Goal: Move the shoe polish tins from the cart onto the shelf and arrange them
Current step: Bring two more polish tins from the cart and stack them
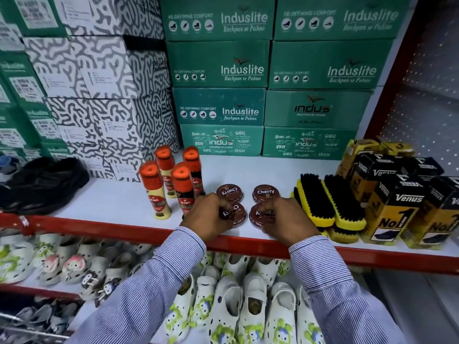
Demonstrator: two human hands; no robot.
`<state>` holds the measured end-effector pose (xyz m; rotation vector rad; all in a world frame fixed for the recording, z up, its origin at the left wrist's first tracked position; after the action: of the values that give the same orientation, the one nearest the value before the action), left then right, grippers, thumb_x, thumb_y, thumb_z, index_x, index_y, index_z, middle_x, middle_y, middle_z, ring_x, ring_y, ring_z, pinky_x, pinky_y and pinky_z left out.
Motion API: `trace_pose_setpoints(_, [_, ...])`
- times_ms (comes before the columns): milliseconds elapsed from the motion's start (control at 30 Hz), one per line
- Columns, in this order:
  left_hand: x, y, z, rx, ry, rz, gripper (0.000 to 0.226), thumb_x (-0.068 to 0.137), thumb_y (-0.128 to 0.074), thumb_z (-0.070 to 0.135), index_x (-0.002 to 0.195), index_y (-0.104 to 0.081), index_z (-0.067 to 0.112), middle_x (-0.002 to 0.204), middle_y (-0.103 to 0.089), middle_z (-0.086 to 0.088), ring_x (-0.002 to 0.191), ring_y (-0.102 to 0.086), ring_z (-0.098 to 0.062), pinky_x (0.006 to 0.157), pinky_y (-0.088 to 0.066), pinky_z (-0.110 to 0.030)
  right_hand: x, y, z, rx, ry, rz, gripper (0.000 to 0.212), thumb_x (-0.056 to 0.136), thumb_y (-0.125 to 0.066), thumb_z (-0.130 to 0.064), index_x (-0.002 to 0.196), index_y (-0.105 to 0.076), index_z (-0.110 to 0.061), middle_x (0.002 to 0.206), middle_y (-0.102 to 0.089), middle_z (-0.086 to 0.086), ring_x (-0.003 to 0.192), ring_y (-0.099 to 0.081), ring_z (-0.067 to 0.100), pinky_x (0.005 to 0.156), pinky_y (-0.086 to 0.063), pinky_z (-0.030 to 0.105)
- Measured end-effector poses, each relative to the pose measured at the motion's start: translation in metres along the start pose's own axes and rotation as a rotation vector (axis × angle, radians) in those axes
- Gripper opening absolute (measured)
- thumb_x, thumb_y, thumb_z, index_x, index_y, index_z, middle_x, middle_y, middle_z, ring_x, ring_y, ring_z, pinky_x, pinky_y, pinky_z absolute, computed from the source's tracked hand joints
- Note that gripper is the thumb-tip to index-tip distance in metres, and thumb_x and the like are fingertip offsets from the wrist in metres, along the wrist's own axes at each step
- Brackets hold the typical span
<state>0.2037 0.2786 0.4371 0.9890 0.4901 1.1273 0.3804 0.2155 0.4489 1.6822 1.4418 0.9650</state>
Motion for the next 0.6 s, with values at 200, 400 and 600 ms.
trace_pose_setpoints(200, [-0.0024,0.0010,0.0021,0.000,-0.010,0.014,0.037,0.075,-0.081,0.021,0.112,-0.079,0.019,0.115,-0.079,-0.002,0.107,-0.071,-0.021,0.090,-0.049,-0.022,0.0035,-0.0011,0.0029,-0.040,-0.036,0.013,0.047,0.079,-0.071,-0.004,0.121,-0.075,-0.025,0.133,-0.070,0.009,0.122,-0.066,0.027,0.107,-0.052,0.036])
trace_pose_setpoints(400, [-0.0034,0.0023,0.0041,0.003,-0.012,0.014,0.036,0.076,-0.082,0.021,0.112,-0.079,0.019,0.113,-0.079,-0.001,0.104,-0.072,-0.018,0.085,-0.044,-0.016,0.0044,0.0005,0.0037,-0.074,-0.050,0.009,0.047,0.079,-0.070,-0.005,0.121,-0.074,-0.025,0.133,-0.068,0.012,0.122,-0.065,0.028,0.107,-0.051,0.036])
trace_pose_setpoints(600, [-0.0039,0.0030,0.0060,0.005,-0.011,-0.012,0.036,0.077,-0.082,0.021,0.113,-0.079,0.018,0.115,-0.078,-0.002,0.107,-0.072,-0.019,0.090,-0.049,-0.020,0.0047,0.0004,0.0044,-0.081,-0.060,0.000,0.049,0.079,-0.071,-0.007,0.124,-0.073,-0.026,0.134,-0.067,0.011,0.128,-0.059,0.026,0.110,-0.049,0.034])
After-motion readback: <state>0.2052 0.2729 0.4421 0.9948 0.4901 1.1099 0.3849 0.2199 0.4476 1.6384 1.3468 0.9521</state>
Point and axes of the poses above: each hand's wrist, its own x-axis towards the middle knuckle, its own y-axis out of the back of the hand, z = x × y, the point moved 4 cm from there along x, towards the middle knuckle
